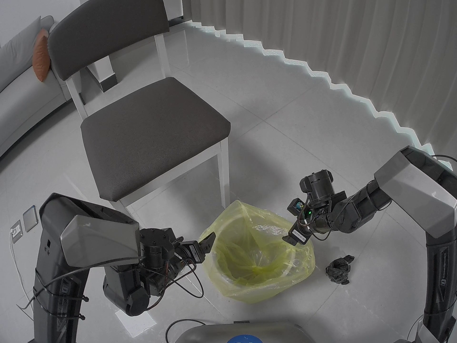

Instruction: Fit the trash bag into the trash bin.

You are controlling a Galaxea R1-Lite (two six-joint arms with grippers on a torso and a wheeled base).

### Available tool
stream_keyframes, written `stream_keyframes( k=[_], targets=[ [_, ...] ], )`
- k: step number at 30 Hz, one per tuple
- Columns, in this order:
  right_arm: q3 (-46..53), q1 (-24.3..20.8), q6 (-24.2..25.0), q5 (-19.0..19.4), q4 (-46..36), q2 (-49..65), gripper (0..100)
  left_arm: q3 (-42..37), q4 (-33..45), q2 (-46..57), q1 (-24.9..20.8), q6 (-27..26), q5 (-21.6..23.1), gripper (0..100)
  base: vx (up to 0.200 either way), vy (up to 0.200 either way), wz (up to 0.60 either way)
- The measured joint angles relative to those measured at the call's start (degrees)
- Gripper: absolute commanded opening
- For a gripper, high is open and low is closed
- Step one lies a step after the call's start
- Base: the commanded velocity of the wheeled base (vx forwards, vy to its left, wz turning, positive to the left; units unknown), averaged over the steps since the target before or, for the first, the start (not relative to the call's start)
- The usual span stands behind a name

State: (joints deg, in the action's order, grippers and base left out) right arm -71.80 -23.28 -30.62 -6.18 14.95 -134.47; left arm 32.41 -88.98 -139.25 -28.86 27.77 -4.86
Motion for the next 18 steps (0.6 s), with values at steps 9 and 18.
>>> stream_keyframes(
  k=[9,18],
  targets=[
    [-1.2,4.0,-0.1,0.0,0.0,-0.5,100,0.1,0.0,-0.5,0.0,0.0,0.0,100,0.000,0.000,0.00],
    [-3.5,6.3,0.4,0.1,0.0,-2.1,100,0.1,0.0,-0.7,0.0,0.0,0.0,100,0.000,0.000,0.00]
  ],
)
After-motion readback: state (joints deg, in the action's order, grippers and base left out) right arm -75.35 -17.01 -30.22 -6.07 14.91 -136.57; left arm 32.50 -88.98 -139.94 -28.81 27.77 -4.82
